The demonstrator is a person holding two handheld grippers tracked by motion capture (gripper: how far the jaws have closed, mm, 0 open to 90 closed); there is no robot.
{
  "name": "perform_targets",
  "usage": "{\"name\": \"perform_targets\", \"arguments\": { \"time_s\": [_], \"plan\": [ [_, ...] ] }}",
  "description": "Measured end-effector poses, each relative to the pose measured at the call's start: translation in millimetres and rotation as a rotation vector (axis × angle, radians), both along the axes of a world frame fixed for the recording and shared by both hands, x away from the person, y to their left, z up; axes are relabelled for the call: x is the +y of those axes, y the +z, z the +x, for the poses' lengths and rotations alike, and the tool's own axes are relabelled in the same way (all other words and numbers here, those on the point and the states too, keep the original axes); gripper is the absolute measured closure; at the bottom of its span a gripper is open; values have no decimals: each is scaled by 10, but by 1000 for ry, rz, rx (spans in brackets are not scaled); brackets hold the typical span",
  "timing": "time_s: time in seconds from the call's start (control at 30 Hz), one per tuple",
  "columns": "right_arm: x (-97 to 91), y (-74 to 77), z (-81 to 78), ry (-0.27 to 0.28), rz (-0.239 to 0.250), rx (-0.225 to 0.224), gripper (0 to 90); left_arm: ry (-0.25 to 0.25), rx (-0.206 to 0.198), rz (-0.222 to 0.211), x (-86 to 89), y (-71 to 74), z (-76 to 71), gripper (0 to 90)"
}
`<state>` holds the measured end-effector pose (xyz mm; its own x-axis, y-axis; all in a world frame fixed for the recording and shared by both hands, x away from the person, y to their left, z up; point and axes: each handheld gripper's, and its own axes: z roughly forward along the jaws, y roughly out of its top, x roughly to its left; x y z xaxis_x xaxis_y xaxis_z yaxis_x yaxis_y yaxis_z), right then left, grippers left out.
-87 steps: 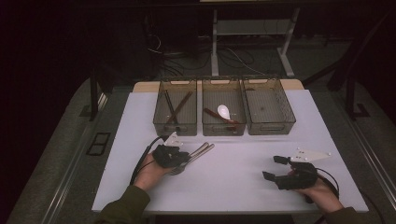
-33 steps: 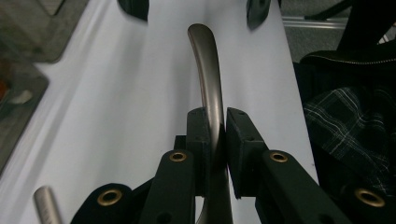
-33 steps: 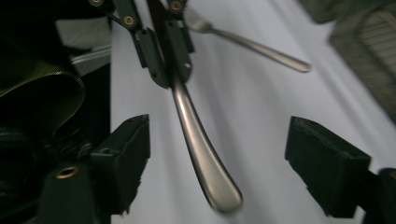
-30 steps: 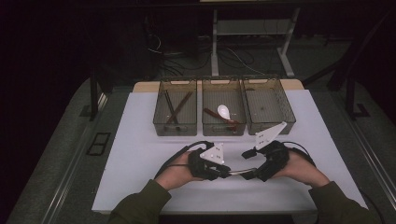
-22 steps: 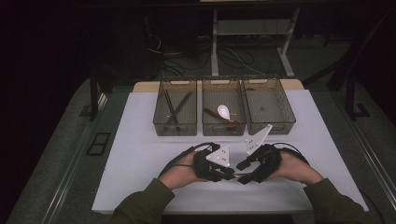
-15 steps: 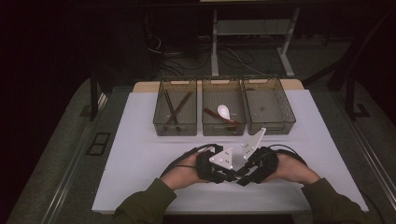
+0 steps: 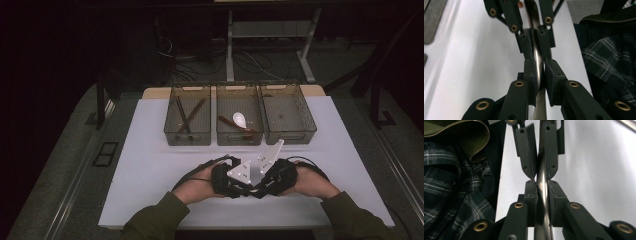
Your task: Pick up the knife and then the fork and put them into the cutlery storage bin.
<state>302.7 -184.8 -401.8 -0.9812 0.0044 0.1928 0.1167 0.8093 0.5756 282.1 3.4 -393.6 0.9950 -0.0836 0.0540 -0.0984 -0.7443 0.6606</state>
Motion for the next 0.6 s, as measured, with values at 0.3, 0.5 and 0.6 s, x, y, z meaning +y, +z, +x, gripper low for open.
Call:
{"name": "perform_targets", "arguments": {
  "time_s": [0.3,0.5,0.6],
  "plan": [
    [-35,8,-24,-22,8,-16,831,43,12,-48,99,61,40,672],
    [-144,7,27,-63,-5,-49,829,141,45,-125,325,95,86,511],
    [-245,10,60,-117,-9,-60,829,193,37,-158,476,89,77,436]
  ]
}}
